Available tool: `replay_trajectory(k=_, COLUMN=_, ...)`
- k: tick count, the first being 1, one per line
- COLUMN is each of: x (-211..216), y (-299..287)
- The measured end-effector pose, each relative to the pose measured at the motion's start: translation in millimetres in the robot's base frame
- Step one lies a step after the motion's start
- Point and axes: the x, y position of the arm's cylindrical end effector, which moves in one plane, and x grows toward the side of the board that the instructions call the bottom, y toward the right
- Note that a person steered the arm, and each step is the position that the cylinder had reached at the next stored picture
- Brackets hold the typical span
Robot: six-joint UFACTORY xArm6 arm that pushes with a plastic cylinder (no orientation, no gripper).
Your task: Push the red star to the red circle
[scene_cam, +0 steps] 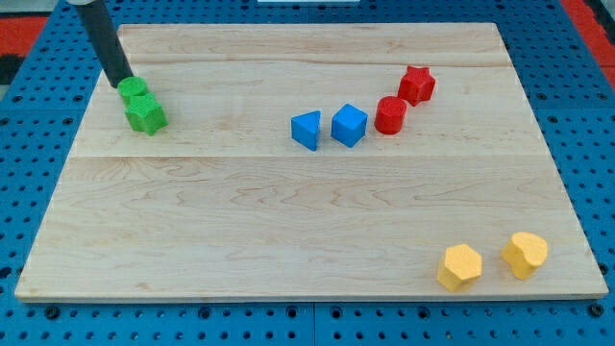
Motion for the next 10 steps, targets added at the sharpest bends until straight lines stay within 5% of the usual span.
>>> replay_trajectory(k=1, x=-0.3, y=8.9)
replay_trajectory(k=5, x=-29.2, y=404.1)
replay_trajectory(k=7, x=-4.8, y=502.9)
replay_trajectory(k=10, x=2.6, y=398.9)
